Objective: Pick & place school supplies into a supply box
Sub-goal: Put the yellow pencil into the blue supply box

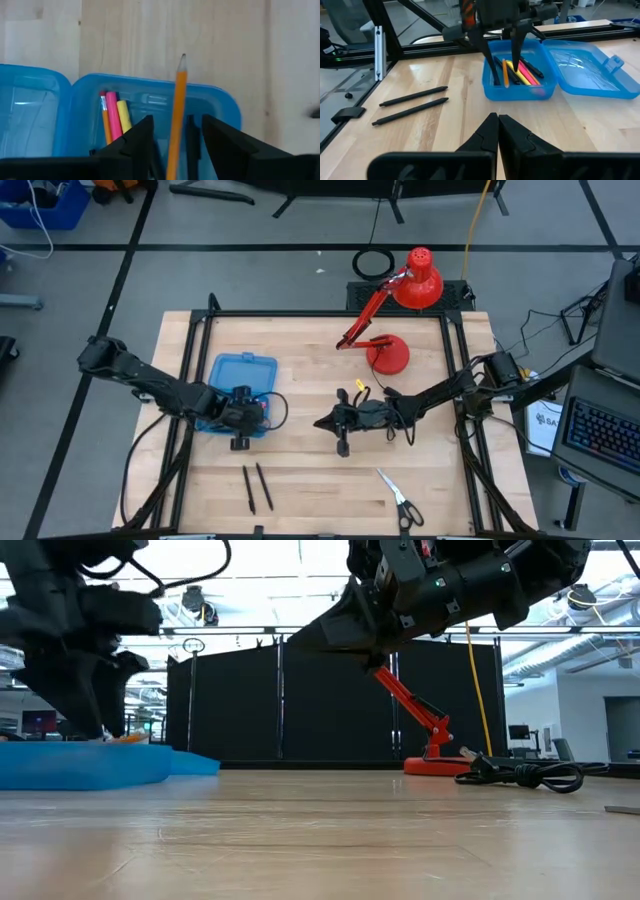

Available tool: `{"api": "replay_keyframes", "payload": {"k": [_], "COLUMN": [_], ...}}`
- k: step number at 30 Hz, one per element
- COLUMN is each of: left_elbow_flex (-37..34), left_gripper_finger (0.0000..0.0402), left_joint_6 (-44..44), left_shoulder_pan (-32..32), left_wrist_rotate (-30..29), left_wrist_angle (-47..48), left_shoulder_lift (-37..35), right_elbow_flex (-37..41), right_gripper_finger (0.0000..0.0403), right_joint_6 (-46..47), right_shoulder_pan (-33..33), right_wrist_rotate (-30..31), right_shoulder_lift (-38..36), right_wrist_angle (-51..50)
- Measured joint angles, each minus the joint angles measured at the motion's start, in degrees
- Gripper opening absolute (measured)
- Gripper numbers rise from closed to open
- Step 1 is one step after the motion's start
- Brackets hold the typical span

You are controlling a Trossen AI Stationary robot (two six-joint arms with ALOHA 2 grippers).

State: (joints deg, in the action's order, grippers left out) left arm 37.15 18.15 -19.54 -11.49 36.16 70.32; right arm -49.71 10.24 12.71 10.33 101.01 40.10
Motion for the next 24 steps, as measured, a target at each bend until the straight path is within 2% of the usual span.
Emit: {"api": "replay_keyframes", "payload": {"k": [6, 11, 15, 21, 24], "left_elbow_flex": [0.0, 0.0, 0.0, 0.0, 0.0], "left_gripper_finger": [0.0169, 0.0147, 0.0108, 0.0022, 0.0023], "left_joint_6": [-3.1, -5.4, -5.4, -4.6, -4.5], "left_shoulder_pan": [1.7, 3.1, 4.0, 4.0, 4.0], "left_wrist_rotate": [2.5, 5.1, 5.6, 5.7, 5.6], "left_wrist_angle": [-2.6, -4.9, -3.7, -0.8, 2.4], "left_shoulder_lift": [2.6, 4.7, 5.5, 4.9, 4.9], "right_elbow_flex": [0.0, 0.0, 0.0, 0.0, 0.0], "right_gripper_finger": [0.0001, 0.0001, 0.0001, 0.0001, 0.0001], "right_joint_6": [0.0, -0.2, -0.4, -0.4, -0.4], "right_shoulder_pan": [0.0, 0.0, 0.0, 0.0, 0.0], "right_wrist_rotate": [-0.1, 0.0, 0.0, 0.1, 0.1], "right_shoulder_lift": [0.0, 0.0, 0.0, 0.0, 0.0], "right_wrist_angle": [0.0, -0.1, 0.0, -0.1, -0.1]}}
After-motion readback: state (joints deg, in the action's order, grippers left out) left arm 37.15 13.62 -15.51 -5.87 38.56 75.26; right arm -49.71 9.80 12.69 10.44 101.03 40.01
